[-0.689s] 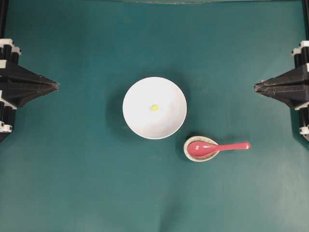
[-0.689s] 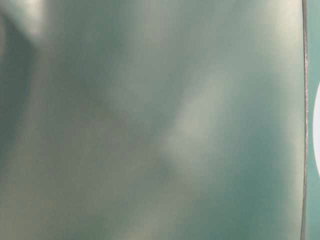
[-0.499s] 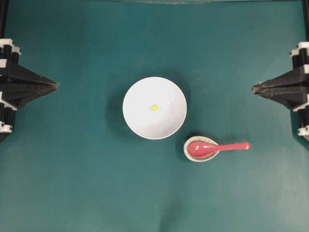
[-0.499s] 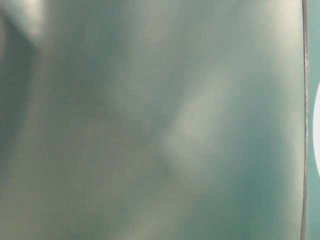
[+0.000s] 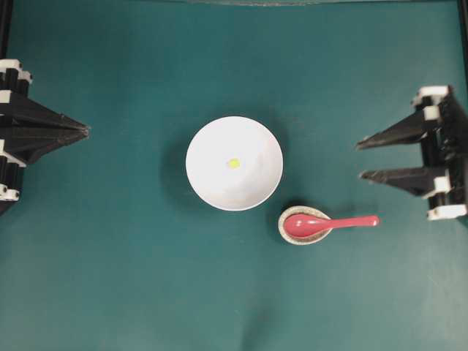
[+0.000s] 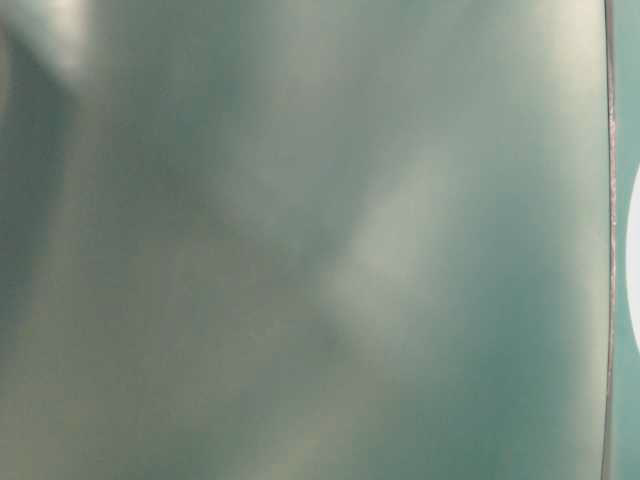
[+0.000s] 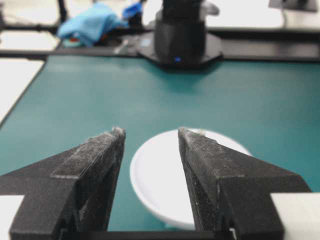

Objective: Scoop the yellow hexagonal prism block from the bowl with a spoon using the right arm.
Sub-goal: 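Move the right gripper left toward the pink spoon handle on the rest, then close the right gripper on the pink spoon handle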

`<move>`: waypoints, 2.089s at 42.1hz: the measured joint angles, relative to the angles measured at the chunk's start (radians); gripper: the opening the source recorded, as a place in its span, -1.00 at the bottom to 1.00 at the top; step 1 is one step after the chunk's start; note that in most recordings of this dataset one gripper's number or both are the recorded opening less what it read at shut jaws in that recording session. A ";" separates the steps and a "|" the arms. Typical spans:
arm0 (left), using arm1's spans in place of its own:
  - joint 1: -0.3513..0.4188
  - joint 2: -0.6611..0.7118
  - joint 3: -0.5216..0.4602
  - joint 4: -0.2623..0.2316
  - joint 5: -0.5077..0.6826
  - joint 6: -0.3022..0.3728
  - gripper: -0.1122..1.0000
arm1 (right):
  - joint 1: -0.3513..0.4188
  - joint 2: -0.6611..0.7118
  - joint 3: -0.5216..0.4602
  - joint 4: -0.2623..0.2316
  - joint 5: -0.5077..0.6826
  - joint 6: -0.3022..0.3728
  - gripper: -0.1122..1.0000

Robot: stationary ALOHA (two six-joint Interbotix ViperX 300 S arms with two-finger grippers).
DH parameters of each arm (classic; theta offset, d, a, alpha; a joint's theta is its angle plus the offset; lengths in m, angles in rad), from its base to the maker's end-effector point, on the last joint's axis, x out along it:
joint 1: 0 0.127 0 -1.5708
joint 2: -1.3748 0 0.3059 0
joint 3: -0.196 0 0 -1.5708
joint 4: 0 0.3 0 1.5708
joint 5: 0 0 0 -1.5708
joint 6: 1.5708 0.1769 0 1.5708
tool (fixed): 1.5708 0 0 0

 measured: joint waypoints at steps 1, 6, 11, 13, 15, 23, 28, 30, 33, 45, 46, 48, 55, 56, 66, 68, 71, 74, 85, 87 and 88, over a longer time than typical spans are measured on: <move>0.000 0.000 0.000 0.000 0.002 -0.002 -0.66 | 0.003 0.021 0.003 0.006 -0.017 0.002 0.14; 0.000 0.000 0.000 0.000 0.002 -0.002 -0.66 | 0.021 0.123 0.028 0.043 -0.112 0.002 0.14; 0.000 0.000 0.000 0.000 0.003 0.000 -0.66 | 0.054 0.219 0.051 0.080 -0.216 0.003 0.14; 0.000 0.000 0.000 0.000 0.003 0.000 -0.66 | 0.069 0.264 0.061 0.100 -0.259 0.003 0.14; 0.000 0.002 0.000 0.000 0.003 0.000 -0.66 | 0.087 0.305 0.069 0.120 -0.299 0.003 0.14; 0.000 0.002 0.000 0.000 0.005 0.002 -0.66 | 0.175 0.476 0.081 0.207 -0.449 0.003 0.14; 0.000 0.002 0.000 0.000 0.005 0.002 -0.66 | 0.238 0.581 0.081 0.275 -0.525 0.003 0.14; 0.000 0.002 0.000 0.000 0.005 0.002 -0.66 | 0.262 0.615 0.081 0.304 -0.554 0.003 0.14; 0.000 0.002 0.000 0.000 0.006 0.002 -0.66 | 0.308 0.669 0.089 0.357 -0.595 0.005 0.14; 0.000 0.000 0.000 0.000 0.015 0.002 -0.66 | 0.482 0.821 0.109 0.560 -0.709 0.003 0.14; 0.000 0.002 0.000 0.000 0.015 0.002 -0.66 | 0.488 0.831 0.109 0.571 -0.712 0.003 0.14; 0.000 0.002 0.002 0.000 0.015 0.002 -0.66 | 0.494 0.847 0.109 0.584 -0.713 0.005 0.14; 0.000 0.000 0.000 0.000 0.015 0.002 -0.66 | 0.495 0.891 0.114 0.604 -0.719 0.031 0.14; 0.000 0.002 0.000 0.000 0.015 0.002 -0.66 | 0.495 0.896 0.115 0.604 -0.719 0.035 0.14; 0.000 0.002 0.000 0.000 0.029 0.002 -0.66 | 0.515 0.910 0.117 0.604 -0.718 0.046 0.14; 0.000 0.002 0.000 0.000 0.031 0.002 -0.66 | 0.518 0.910 0.117 0.604 -0.715 0.046 0.14; 0.000 0.002 0.000 0.000 0.031 0.002 -0.66 | 0.520 0.910 0.118 0.606 -0.709 0.048 0.14; 0.000 0.002 0.000 0.000 0.032 0.002 -0.66 | 0.520 0.910 0.118 0.606 -0.707 0.048 0.14; 0.000 0.002 0.000 0.002 0.032 0.002 -0.66 | 0.520 0.910 0.117 0.604 -0.698 0.048 0.14; 0.000 0.002 0.000 0.000 0.032 0.002 -0.66 | 0.520 0.910 0.118 0.606 -0.698 0.048 0.14; 0.000 0.002 0.000 0.000 0.032 0.002 -0.66 | 0.520 0.910 0.118 0.606 -0.698 0.048 0.14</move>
